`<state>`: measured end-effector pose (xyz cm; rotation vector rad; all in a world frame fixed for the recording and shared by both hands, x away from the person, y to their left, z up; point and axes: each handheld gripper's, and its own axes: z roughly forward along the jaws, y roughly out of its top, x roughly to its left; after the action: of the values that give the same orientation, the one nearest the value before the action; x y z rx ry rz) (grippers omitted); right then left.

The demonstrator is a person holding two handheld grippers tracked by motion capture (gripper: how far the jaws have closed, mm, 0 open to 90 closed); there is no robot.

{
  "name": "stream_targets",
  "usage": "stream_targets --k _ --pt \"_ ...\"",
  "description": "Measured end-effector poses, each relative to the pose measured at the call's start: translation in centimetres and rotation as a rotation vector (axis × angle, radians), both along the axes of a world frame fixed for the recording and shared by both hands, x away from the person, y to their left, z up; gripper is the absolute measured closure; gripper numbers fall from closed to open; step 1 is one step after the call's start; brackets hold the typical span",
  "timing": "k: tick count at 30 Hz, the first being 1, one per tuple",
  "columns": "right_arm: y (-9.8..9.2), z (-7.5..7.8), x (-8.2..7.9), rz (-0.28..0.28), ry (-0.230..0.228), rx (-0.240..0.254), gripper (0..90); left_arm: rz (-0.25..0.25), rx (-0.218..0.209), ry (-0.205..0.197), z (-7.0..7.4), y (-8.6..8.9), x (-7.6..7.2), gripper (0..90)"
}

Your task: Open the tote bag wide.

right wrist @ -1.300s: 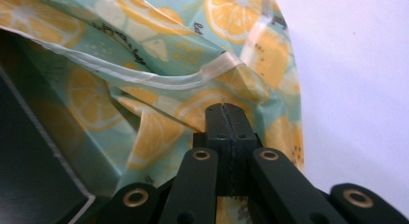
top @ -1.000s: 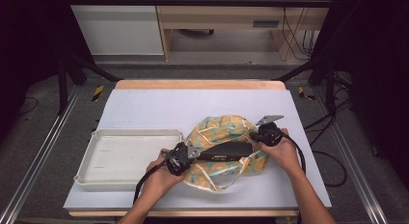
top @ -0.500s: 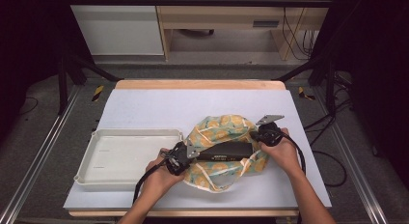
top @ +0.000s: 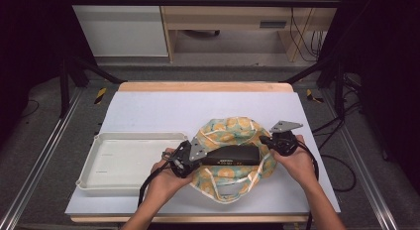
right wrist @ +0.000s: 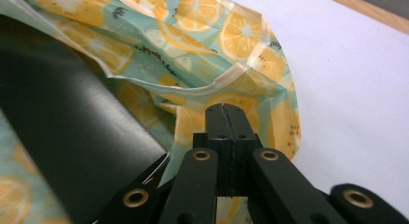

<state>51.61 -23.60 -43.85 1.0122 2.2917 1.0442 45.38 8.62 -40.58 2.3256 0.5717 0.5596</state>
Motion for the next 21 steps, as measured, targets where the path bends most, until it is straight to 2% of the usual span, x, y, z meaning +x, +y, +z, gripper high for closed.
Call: stream_targets --k 3,7,10,13,15,17,20,21 --pt "0.0 0.3 -0.8 0.003 -0.012 0.002 90.0 -0.002 -0.008 -0.017 0.7 -0.6 0.4 90.0" --pt "0.2 0.5 -2.0 0.006 -0.029 0.018 90.0 -0.001 0.028 -0.022 0.7 -1.4 1.4 90.0" --pt "0.4 0.4 -2.7 0.018 -0.035 0.011 90.0 0.006 0.063 -0.015 0.2 -1.9 1.8 90.0" --pt "0.5 0.3 -3.3 0.018 -0.041 -0.004 90.0 0.002 0.031 -0.004 0.2 -1.6 1.4 90.0" --pt "0.5 0.3 -3.5 0.02 -0.046 -0.002 90.0 -0.023 0.017 0.021 0.2 -1.7 0.9 90.0" --pt "0.5 0.3 -3.7 0.016 -0.05 0.01 90.0 -0.038 0.04 0.016 0.0 -2.1 0.5 90.0" --pt "0.4 0.2 -3.9 0.012 -0.058 0.013 90.0 -0.01 0.089 -0.005 -0.3 -2.5 0.8 90.0" --pt "0.3 0.1 -3.9 0.011 -0.056 0.01 90.0 0.005 0.089 -0.007 -0.5 -2.5 1.1 90.0"
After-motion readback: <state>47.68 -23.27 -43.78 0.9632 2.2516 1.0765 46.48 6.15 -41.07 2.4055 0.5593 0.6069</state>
